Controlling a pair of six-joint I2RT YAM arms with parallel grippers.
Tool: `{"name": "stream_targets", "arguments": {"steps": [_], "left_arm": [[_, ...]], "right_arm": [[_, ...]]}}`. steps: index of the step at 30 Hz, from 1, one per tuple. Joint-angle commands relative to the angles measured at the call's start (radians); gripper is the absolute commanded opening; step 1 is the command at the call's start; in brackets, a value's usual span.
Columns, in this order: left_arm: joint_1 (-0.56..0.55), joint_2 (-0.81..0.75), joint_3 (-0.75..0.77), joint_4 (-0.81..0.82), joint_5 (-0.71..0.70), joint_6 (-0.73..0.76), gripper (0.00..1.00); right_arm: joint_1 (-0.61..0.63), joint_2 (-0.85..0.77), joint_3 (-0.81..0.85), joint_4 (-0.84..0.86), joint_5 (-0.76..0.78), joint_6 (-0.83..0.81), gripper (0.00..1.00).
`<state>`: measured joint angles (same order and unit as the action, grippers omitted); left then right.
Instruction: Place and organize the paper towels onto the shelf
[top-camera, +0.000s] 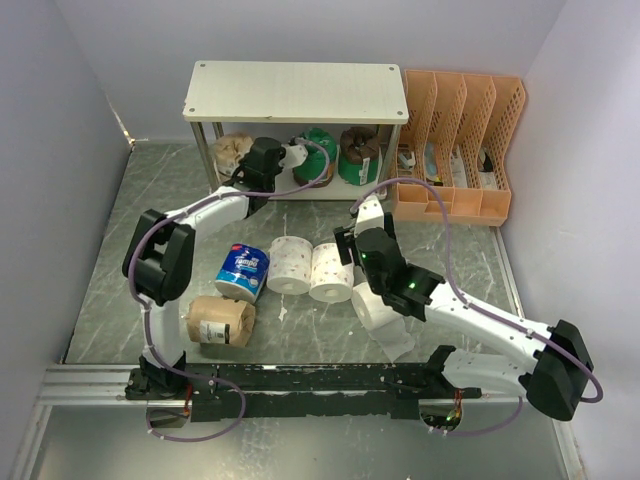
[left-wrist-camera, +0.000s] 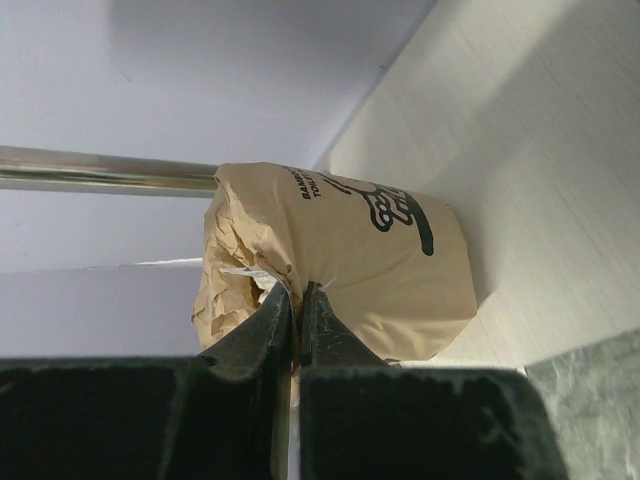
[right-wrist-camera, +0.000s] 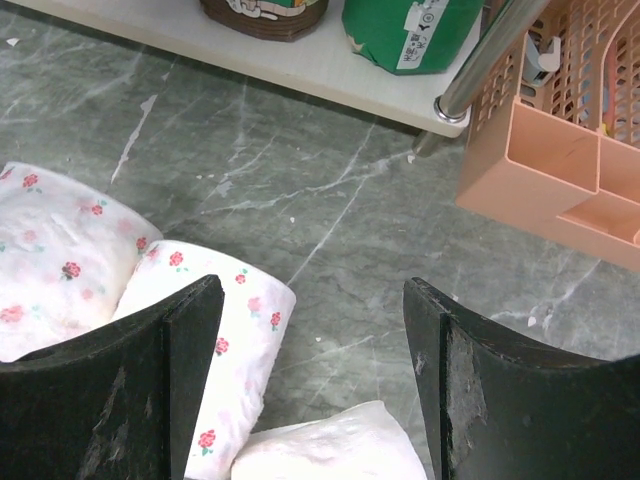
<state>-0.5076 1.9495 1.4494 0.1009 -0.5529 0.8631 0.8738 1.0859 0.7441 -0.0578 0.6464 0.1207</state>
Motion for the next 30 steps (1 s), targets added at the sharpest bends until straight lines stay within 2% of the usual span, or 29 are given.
{"name": "stream_targets", "arguments": {"steps": [1,6,7,10,11,12,13,14,16,22,25,30], "left_arm": [[0.013,0.043,0.067,0.147,-0.04,0.042,0.07],[0.029,0.088,0.115,0.162,-0.052,0.057,0.07],[0.029,0.09,0.121,0.167,-0.054,0.058,0.15],[0.026,0.089,0.11,0.233,-0.095,0.085,0.48],[0.021,0.084,0.105,0.246,-0.111,0.098,0.53],[0.016,0.073,0.101,0.238,-0.119,0.103,0.68],[0.009,0.056,0.097,0.219,-0.123,0.101,0.72],[-0.001,0.026,0.094,0.183,-0.124,0.094,0.96],[-0.018,-0.027,0.092,0.076,-0.114,0.047,0.98],[-0.082,-0.21,0.086,-0.447,0.038,-0.214,0.98],[-0.116,-0.294,0.058,-0.629,0.088,-0.34,0.98],[-0.167,-0.425,0.033,-0.877,0.102,-0.68,0.98]], "right_arm": [[0.0,0.016,0.007,0.022,0.029,-0.011,0.73],[-0.001,0.026,0.01,0.029,0.035,-0.019,0.73],[-0.001,0.028,0.011,0.029,0.036,-0.019,0.73],[0.0,0.031,0.013,0.025,0.035,-0.019,0.73],[-0.001,0.029,0.014,0.023,0.033,-0.019,0.74],[0.0,0.029,0.014,0.02,0.032,-0.018,0.74],[-0.001,0.026,0.012,0.02,0.032,-0.016,0.74],[-0.001,0.021,0.011,0.017,0.034,-0.014,0.74],[-0.001,0.011,0.01,0.017,0.032,-0.011,0.74],[0.0,-0.016,0.0,0.015,0.014,0.0,0.74],[-0.001,-0.028,-0.003,0.015,0.0,0.006,0.74],[-0.001,-0.039,-0.002,0.015,-0.009,0.008,0.74]]}}
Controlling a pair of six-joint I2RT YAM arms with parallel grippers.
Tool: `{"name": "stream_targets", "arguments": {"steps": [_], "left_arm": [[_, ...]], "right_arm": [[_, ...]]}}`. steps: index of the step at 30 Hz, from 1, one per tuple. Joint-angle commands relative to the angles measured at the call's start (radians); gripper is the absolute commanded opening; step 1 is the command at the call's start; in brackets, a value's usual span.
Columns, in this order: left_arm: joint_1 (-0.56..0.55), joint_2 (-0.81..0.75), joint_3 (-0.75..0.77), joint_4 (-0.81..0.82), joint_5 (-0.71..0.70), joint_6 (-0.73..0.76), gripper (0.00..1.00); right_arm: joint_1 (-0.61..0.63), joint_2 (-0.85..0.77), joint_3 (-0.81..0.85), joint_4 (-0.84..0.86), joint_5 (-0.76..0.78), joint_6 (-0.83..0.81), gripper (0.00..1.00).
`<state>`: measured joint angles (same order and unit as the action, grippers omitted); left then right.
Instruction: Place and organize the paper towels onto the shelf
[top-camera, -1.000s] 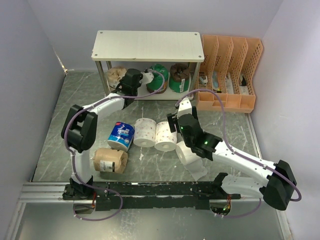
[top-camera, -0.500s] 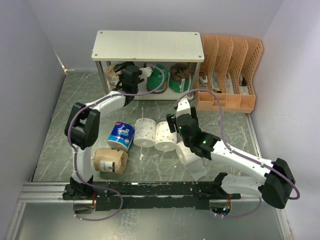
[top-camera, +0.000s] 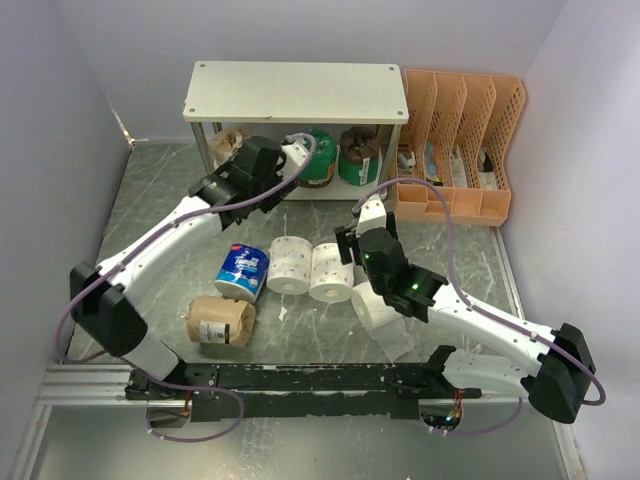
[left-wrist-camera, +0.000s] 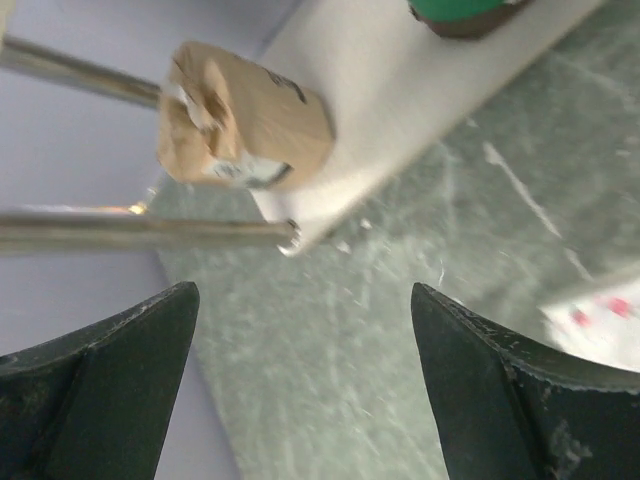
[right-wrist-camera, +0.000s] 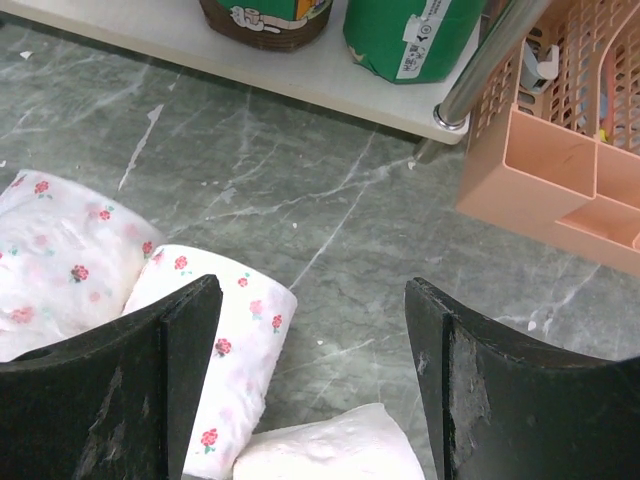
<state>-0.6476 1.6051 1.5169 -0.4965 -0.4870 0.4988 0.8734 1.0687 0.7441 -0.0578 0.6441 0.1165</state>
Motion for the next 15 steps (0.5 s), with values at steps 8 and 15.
{"name": "stream_targets", "arguments": {"steps": [8,15], "left_arm": [[-0.061,-0.079,0.051,-0.826,0.241,-0.897,0.98],[-0.232,-0.307,-0.092,-0.838,0.434,-1.109,0.98]], "right_arm": [[-0.001,-0.035,-0.009,0.016,-0.021,0.02,0.74],[-0.001,-0.033,-0.014,0.027,-0.019,0.023,0.74]]}}
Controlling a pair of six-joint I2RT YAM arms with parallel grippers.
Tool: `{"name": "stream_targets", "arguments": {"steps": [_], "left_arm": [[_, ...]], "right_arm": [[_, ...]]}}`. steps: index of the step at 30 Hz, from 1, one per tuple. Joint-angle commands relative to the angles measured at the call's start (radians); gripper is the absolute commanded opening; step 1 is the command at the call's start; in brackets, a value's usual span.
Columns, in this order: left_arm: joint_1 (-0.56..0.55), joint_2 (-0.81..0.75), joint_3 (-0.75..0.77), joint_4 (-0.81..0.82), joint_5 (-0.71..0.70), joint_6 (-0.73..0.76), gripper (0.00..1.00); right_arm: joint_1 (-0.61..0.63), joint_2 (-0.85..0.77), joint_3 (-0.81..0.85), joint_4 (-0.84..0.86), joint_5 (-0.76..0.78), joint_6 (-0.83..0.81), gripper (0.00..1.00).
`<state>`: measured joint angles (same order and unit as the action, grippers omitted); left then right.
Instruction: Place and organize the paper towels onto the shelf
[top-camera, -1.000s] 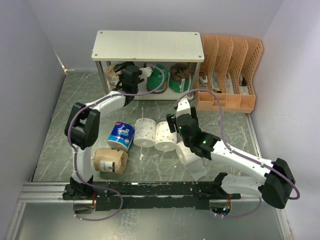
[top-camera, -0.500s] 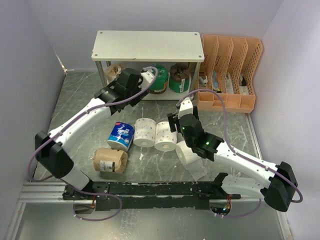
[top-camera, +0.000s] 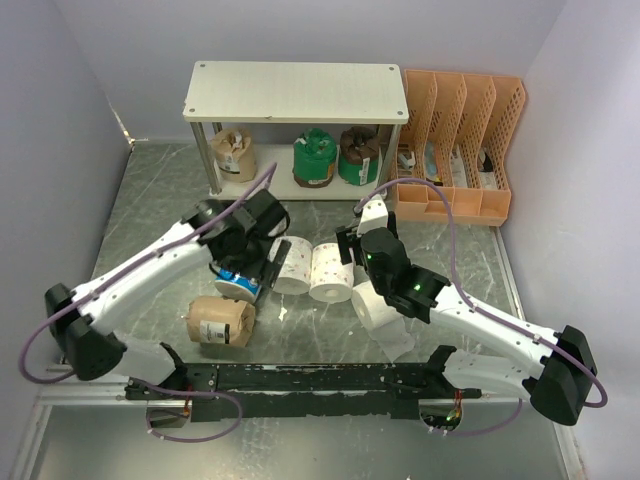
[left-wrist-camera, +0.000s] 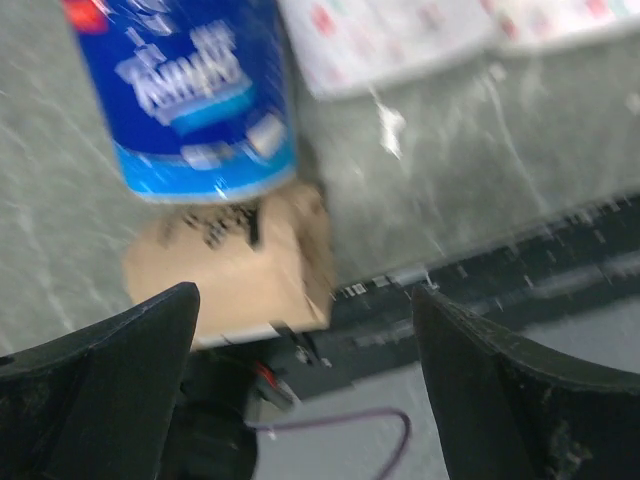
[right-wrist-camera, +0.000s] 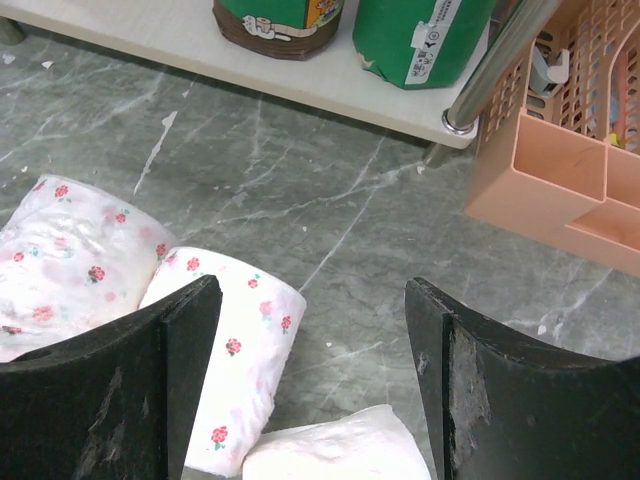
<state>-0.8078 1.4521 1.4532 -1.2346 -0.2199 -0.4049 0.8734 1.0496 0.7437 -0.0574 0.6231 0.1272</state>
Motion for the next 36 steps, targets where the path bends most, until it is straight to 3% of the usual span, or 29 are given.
{"name": "stream_targets", "arguments": {"steps": [1,9,19,36], "left_arm": [[-0.091,-0.178,-0.036,-0.116,0.167,-0.234,0.98],[-0.313,-0.262,-0.24,-0.178,0.109,-0.437,0.98],[-0.324,-0.178,-0.32,-0.178,-0.159,-0.466,0.98],[-0.363,0.042,-0.301,-0.177,-0.331,-0.515,0.98]], "right_arm": [[0.0,-0.013,-0.012,0.027,0.003,0.012,0.74],[0.0,-0.02,-0.016,0.035,0.003,0.017,0.74],[-0.001,-0.035,-0.019,0.014,-0.007,0.038,0.74],[-0.001,-0.023,-0.03,0.034,-0.015,0.041,0.74]]}}
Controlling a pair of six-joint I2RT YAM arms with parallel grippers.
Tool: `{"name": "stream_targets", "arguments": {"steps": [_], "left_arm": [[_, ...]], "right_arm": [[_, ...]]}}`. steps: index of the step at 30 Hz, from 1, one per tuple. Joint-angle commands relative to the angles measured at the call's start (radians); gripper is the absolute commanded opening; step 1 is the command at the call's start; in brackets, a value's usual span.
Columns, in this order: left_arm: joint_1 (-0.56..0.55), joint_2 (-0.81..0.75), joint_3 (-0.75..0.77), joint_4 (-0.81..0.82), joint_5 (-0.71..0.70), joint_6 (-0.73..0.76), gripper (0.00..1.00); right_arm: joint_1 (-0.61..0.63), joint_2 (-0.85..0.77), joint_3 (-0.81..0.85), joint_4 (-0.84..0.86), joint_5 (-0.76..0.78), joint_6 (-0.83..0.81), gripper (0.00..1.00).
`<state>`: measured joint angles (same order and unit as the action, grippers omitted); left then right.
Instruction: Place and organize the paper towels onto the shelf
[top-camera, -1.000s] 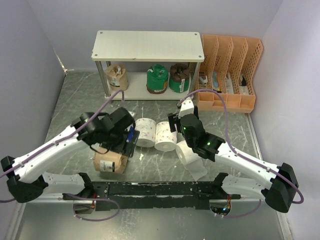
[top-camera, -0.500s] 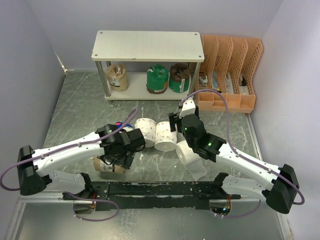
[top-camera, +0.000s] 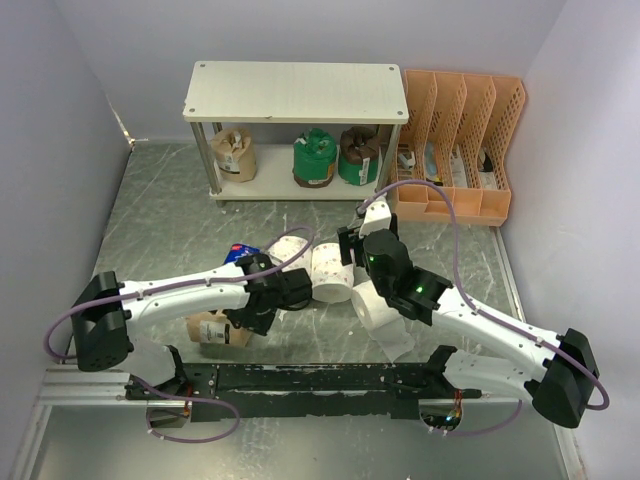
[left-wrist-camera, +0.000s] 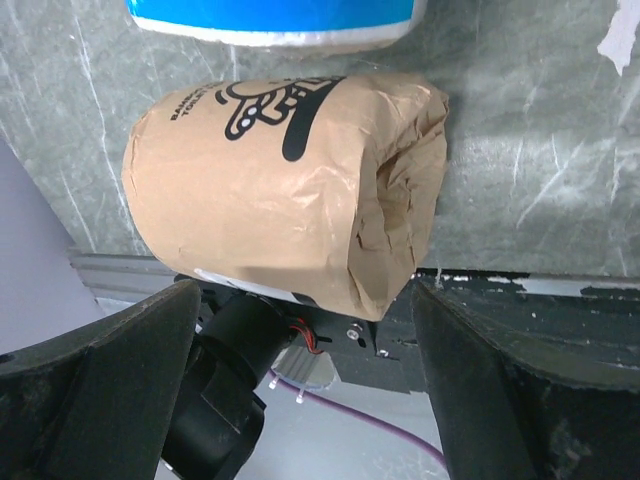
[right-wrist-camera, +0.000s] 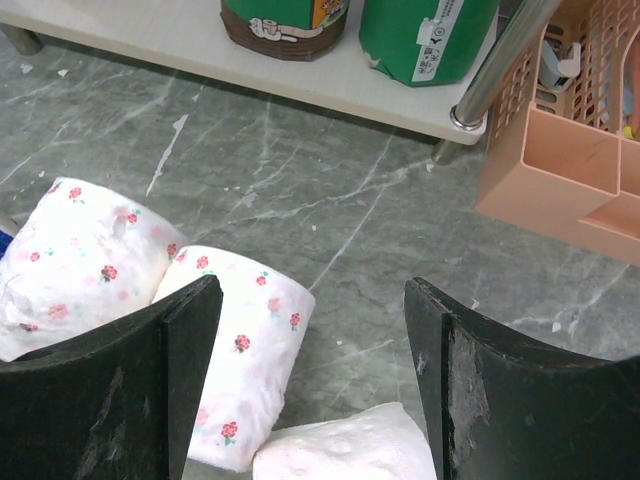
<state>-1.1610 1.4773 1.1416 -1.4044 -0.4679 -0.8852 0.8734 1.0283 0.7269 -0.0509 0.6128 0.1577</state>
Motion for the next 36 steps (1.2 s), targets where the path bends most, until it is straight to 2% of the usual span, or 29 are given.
{"name": "stream_targets", "arguments": {"steps": [1,10,24,33,36], "left_arm": [[-0.011,0.027,0.018,-0.007,-0.091,-0.038,0.98],[-0.03,0.134,0.058,-0.004,-0.122,-0.043,0.99],[-0.04,0.173,0.05,0.011,-0.142,-0.057,0.73],[-0.06,0.241,0.063,-0.008,-0.182,-0.076,0.73],[-0.06,0.256,0.062,-0.008,-0.188,-0.078,0.68]], "right_arm": [[-0.001,-0.002,-0.015,0.028,-0.004,0.012,0.73],[0.0,-0.011,-0.023,0.022,0.013,0.019,0.73],[-0.001,-0.014,-0.034,0.016,0.031,0.037,0.72],[-0.001,-0.024,-0.047,0.016,0.036,0.042,0.72],[-0.001,-0.018,-0.046,0.014,0.038,0.043,0.72]]}}
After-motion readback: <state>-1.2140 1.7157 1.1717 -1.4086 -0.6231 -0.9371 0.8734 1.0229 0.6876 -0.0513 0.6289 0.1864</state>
